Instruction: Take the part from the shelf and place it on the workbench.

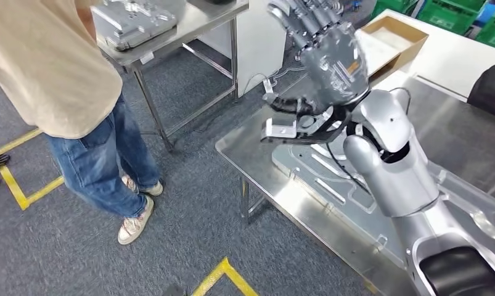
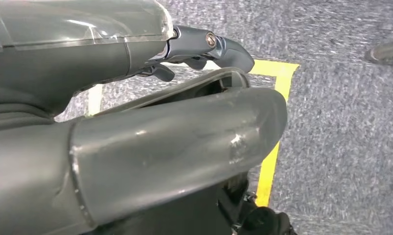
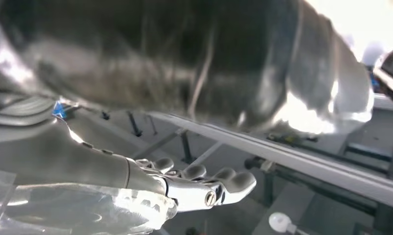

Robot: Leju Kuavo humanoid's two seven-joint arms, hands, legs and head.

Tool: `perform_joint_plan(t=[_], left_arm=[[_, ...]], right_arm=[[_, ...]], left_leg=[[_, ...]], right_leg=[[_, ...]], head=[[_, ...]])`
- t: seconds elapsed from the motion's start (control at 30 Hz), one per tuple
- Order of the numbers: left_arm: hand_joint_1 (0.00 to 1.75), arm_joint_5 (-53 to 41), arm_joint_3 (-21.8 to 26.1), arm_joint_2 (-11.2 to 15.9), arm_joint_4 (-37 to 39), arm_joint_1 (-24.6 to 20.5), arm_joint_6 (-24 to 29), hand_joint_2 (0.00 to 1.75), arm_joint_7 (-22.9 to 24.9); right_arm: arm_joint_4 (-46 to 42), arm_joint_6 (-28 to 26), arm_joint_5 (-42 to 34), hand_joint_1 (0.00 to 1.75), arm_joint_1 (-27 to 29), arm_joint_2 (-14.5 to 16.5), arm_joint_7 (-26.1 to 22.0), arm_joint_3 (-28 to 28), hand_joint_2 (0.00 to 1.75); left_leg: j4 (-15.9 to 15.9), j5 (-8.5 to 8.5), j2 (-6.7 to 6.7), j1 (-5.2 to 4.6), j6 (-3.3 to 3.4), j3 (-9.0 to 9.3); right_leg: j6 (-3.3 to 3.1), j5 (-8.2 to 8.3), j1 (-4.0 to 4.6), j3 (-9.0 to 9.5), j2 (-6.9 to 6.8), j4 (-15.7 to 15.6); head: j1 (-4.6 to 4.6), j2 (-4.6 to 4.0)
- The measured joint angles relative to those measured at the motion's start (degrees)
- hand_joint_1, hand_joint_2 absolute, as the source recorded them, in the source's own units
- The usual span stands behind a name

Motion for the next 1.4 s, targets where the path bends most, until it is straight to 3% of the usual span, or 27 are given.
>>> perform_joint_plan(t=[0.07,0.13,0.17,0.2,0.27,0.33,0.4,0.47,0.53,0.6,0.63,0.67,0.7,0.73,0.8,0.83,0.9,0.93,1.0,1.07,1.13,1.17,1.23,1.3,1.37,1.4], left_arm=[[0.00,-0.04,-0.02,-0.01,0.00,-0.12,-0.01,0.00,0.02],[0.00,-0.08,-0.03,-0.02,0.00,-0.13,-0.05,0.00,0.03],[0.00,-0.11,-0.03,-0.01,0.00,-0.07,-0.08,0.00,0.04],[0.00,-0.14,-0.04,-0.01,0.00,-0.02,-0.10,0.00,0.04],[0.00,-0.23,-0.04,-0.02,0.00,-0.05,-0.11,0.00,0.05],[0.00,-0.34,-0.07,-0.08,0.00,-0.16,-0.13,0.00,0.05],[0.00,-0.40,-0.09,-0.10,0.00,-0.14,-0.13,0.00,0.05],[0.00,-0.41,-0.10,-0.10,0.00,-0.03,-0.10,0.00,0.06],[0.00,-0.42,-0.11,-0.11,0.00,-0.16,-0.07,0.00,0.07],[0.00,-0.43,-0.12,-0.15,0.00,-0.34,-0.07,0.00,0.08],[0.00,-0.43,-0.13,-0.17,0.00,-0.31,-0.07,0.00,0.08],[0.00,-0.44,-0.13,-0.18,0.00,-0.24,-0.07,0.00,0.09],[0.00,-0.44,-0.13,-0.18,0.00,-0.17,-0.06,0.00,0.10],[0.00,-0.45,-0.14,-0.20,0.00,-0.14,-0.05,0.00,0.11],[0.00,-0.47,-0.18,-0.31,0.00,-0.18,-0.04,0.00,0.12],[0.00,-0.49,-0.20,-0.35,0.00,-0.19,-0.03,0.00,0.13],[0.00,-0.51,-0.21,-0.37,0.00,-0.14,0.01,0.00,0.15],[0.00,-0.52,-0.21,-0.35,0.00,-0.06,0.04,0.00,0.17],[0.00,-0.55,-0.21,-0.31,0.00,0.02,0.08,0.00,0.20],[0.00,-0.56,-0.21,-0.28,0.00,-0.10,0.11,0.00,0.22],[0.00,-0.56,-0.21,-0.28,0.00,-0.14,0.12,0.00,0.22],[0.00,-0.56,-0.21,-0.26,0.00,-0.06,0.12,0.00,0.22],[0.00,-0.56,-0.21,-0.17,0.00,0.07,0.12,0.00,0.23],[0.00,-0.56,-0.21,-0.10,0.00,-0.04,0.14,0.00,0.24],[0.00,-0.56,-0.21,-0.09,0.00,-0.13,0.14,0.00,0.25],[0.00,-0.56,-0.21,-0.08,0.00,-0.10,0.14,0.00,0.25]], right_arm=[[0.02,-0.02,0.43,0.00,-0.33,0.17,-0.03,0.80,0.00],[0.02,-0.02,0.64,0.00,-0.27,0.18,-0.06,1.52,0.00],[0.02,-0.03,0.68,0.00,-0.22,0.20,-0.07,1.85,0.00],[0.02,-0.04,0.74,0.00,-0.21,0.25,-0.07,2.11,0.00],[-0.01,-0.06,0.97,0.00,-0.26,0.39,-0.07,2.41,0.00],[-0.08,-0.08,1.24,0.00,-0.32,0.48,-0.07,2.65,0.00],[-0.31,-0.09,1.34,0.00,-0.34,0.54,-0.07,3.03,0.00],[-0.77,-0.15,1.34,0.00,-0.37,0.62,-0.07,3.42,0.00],[-1.21,-0.28,1.33,0.00,-0.33,0.64,-0.07,3.71,0.00],[-1.37,-0.34,1.33,0.00,-0.03,0.64,-0.07,3.98,0.00],[-1.39,-0.34,1.33,0.00,0.17,0.63,-0.07,4.11,0.00],[-1.41,-0.34,1.33,0.00,0.31,0.63,-0.07,4.24,0.00],[-1.47,-0.35,1.33,0.00,0.36,0.63,-0.07,4.35,0.00],[-1.57,-0.36,1.33,0.00,0.33,0.63,-0.07,4.43,0.00],[-1.78,-0.36,1.33,0.00,0.29,0.63,-0.07,4.60,0.00],[-1.87,-0.36,1.33,0.00,0.30,0.64,-0.07,4.76,0.00],[-2.00,-0.36,1.37,0.00,0.39,0.66,-0.07,5.22,0.00],[-2.03,-0.36,1.39,0.00,0.45,0.68,-0.07,5.44,0.00],[-2.11,-0.40,1.46,0.00,0.58,0.71,-0.07,5.77,0.00],[-2.19,-0.42,1.51,0.00,0.84,0.72,-0.07,6.12,0.00],[-2.21,-0.41,1.52,0.00,1.27,0.72,-0.07,6.39,0.00],[-2.21,-0.41,1.52,0.00,1.47,0.72,-0.07,6.48,0.00],[-2.25,-0.44,1.52,0.00,1.65,0.72,-0.07,6.64,0.00],[-2.33,-0.49,1.52,0.00,1.65,0.72,-0.07,6.72,0.00],[-2.38,-0.54,1.52,0.00,1.64,0.72,-0.07,6.80,0.00],[-2.38,-0.55,1.52,0.00,1.64,0.74,-0.07,6.89,0.00]], left_leg=[[6.50,-3.08,2.41,0.38,-0.63,-3.21],[10.54,-3.90,3.04,0.91,-1.10,-5.48],[9.79,-2.85,3.31,1.15,-1.30,-5.25],[6.98,-1.02,3.82,1.34,-1.45,-3.92],[-0.05,1.93,6.07,1.21,-1.49,-0.52],[-3.21,2.51,7.36,0.76,-0.87,0.93],[-3.38,2.49,6.27,0.59,0.06,1.00],[-3.73,2.63,4.99,0.68,0.82,1.33],[-3.96,2.72,3.91,0.76,1.50,1.57],[-3.95,2.70,2.59,0.64,1.93,1.63],[-3.94,2.69,1.81,0.55,2.00,1.69],[-3.91,2.68,0.98,0.45,2.01,1.76],[-3.88,2.67,0.17,0.38,2.01,1.85],[-3.84,2.65,-0.59,0.35,1.98,1.91],[-3.67,2.57,-1.95,0.29,1.69,1.73],[-3.63,2.57,-2.55,0.40,1.41,1.56],[-3.76,2.71,-3.75,0.69,0.65,1.27],[-3.65,2.64,-3.48,0.75,0.31,1.17],[-1.48,1.20,-0.82,0.62,-0.34,0.18],[4.66,-2.04,2.23,0.79,-0.89,-2.79],[10.35,-3.95,3.01,1.18,-1.36,-5.76],[10.61,-3.39,3.23,1.37,-1.58,-5.96],[5.32,0.06,4.46,1.64,-1.88,-3.28],[-1.12,2.39,6.94,1.32,-1.69,0.02],[-3.13,2.49,7.70,0.91,-0.94,0.82],[-3.19,2.57,6.96,0.89,-0.44,0.73]], right_leg=[[-0.33,-0.10,0.08,0.11,-1.26,-0.09],[-0.31,-0.30,0.08,0.14,-2.70,-0.03],[-0.19,-0.43,0.03,0.19,-3.41,0.03],[0.00,-0.61,-0.04,0.29,-4.08,0.11],[0.60,-1.07,0.04,0.52,-5.27,0.36],[1.22,-1.43,0.39,0.75,-6.33,0.48],[1.81,-1.67,0.47,1.09,-7.37,0.37],[2.36,-2.83,0.09,0.95,-5.72,1.59],[2.51,-5.71,-0.17,-1.41,-2.42,6.78],[2.39,-8.34,-0.09,-5.35,-0.97,13.98],[2.31,-8.36,-0.05,-6.65,-0.73,15.90],[2.16,-7.28,-0.04,-7.01,-0.58,15.82],[1.92,-5.28,-0.04,-6.30,-0.30,13.58],[1.59,-2.89,-0.01,-4.83,0.59,9.84],[1.02,-0.12,-0.04,-2.03,2.96,3.25],[0.90,0.23,0.05,-1.28,3.74,1.48],[0.83,0.02,0.20,-0.81,3.16,0.62],[0.65,0.11,0.17,-0.56,2.49,0.28],[0.21,0.27,-0.10,0.11,1.02,-0.51],[-0.12,0.18,-0.11,0.49,-0.50,-0.81],[-0.16,-0.03,-0.15,0.59,-2.06,-0.76],[-0.05,-0.16,-0.22,0.63,-2.81,-0.69],[0.37,-0.58,-0.40,0.76,-4.17,-0.36],[1.01,-1.16,-0.20,0.83,-5.27,0.17],[1.58,-1.49,0.25,0.97,-6.28,0.39],[1.83,-1.58,0.34,1.17,-6.88,0.33]], head=[[-0.16,0.00],[-0.16,0.00],[-0.16,0.00],[-0.16,0.00],[-0.16,0.00],[-0.14,0.00],[-0.11,0.00],[-0.12,0.00],[-0.11,0.00],[-0.11,0.00],[-0.11,0.00],[-0.11,0.00],[-0.12,0.00],[-0.11,0.00],[-0.12,0.00],[-0.13,0.00],[-0.13,0.00],[-0.12,0.00],[-0.20,0.00],[-0.29,0.00],[-0.28,0.00],[-0.28,0.00],[-0.28,0.00],[-0.25,0.00],[-0.19,0.00],[-0.15,0.00]])
